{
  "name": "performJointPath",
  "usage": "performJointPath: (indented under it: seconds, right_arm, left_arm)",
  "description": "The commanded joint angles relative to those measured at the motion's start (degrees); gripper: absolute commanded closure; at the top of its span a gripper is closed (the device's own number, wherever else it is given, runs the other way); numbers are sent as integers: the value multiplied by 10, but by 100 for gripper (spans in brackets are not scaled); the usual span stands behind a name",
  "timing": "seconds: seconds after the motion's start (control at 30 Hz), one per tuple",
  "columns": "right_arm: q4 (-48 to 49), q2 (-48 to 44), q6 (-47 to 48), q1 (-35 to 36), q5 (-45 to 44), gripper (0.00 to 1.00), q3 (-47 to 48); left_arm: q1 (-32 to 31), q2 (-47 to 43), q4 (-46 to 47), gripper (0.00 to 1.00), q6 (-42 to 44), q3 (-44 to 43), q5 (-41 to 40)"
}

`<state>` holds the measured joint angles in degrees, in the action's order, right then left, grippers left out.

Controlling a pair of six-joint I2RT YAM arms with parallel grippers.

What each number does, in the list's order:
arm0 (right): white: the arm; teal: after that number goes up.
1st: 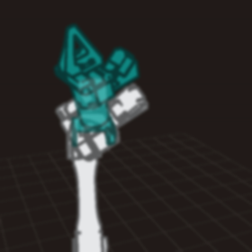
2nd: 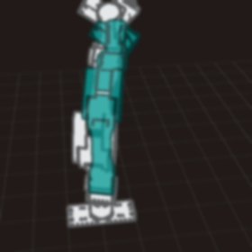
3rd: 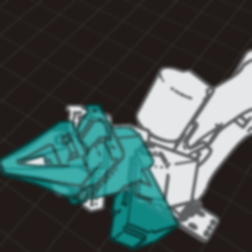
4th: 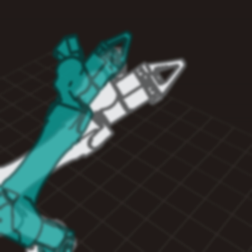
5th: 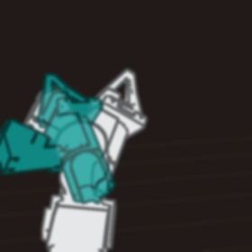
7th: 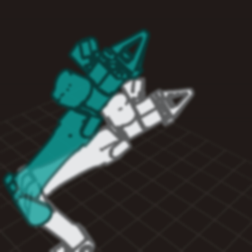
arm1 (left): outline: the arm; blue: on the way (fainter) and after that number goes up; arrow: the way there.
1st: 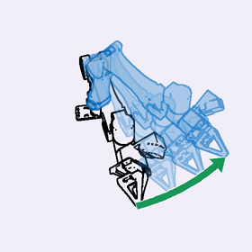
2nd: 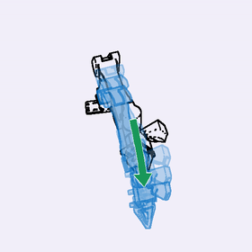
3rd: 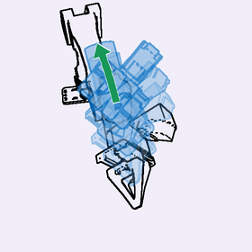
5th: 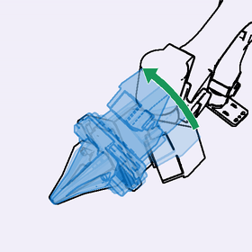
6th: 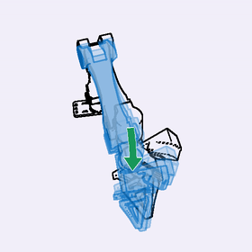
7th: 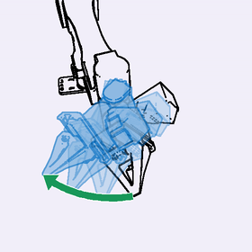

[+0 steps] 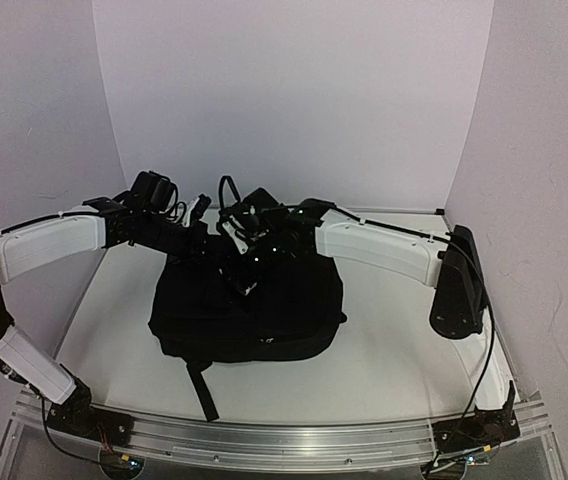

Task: Pack the student bag
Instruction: Place the stationery in the student bag.

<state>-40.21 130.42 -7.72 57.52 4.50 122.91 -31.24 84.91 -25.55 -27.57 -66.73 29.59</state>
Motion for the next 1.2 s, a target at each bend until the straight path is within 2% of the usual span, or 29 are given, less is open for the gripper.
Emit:
performJointPath:
  seconds: [0.0, 0.2, 0.27, 0.43, 0.53, 0.8, 1.17]
  right_arm:
    - [40, -92, -32, -2, -34, 24, -70]
    - [104, -199, -119, -1, -43, 13, -203]
    - [132, -233, -164, -1, -45, 13, -252]
    - [205, -270, -297, -1, -27, 23, -338]
    - [278, -276, -351, -1, 18, 32, -383]
    - [331, -234, -375, -2, 54, 49, -378]
    - [331, -181, -367, -4, 55, 59, -338]
  left_arm:
    - [-4, -39, 6, 100, -8, 4, -6]
    - [-3, -43, 10, 100, -12, 7, -10]
    - [-3, -40, 9, 100, -12, 5, -11]
    - [-3, -37, 8, 100, -11, 1, -9]
    - [-3, -34, 11, 100, -10, 0, -5]
    - [-3, -27, 14, 100, -11, -2, 5]
    - [-3, -37, 7, 100, -10, 1, 2]
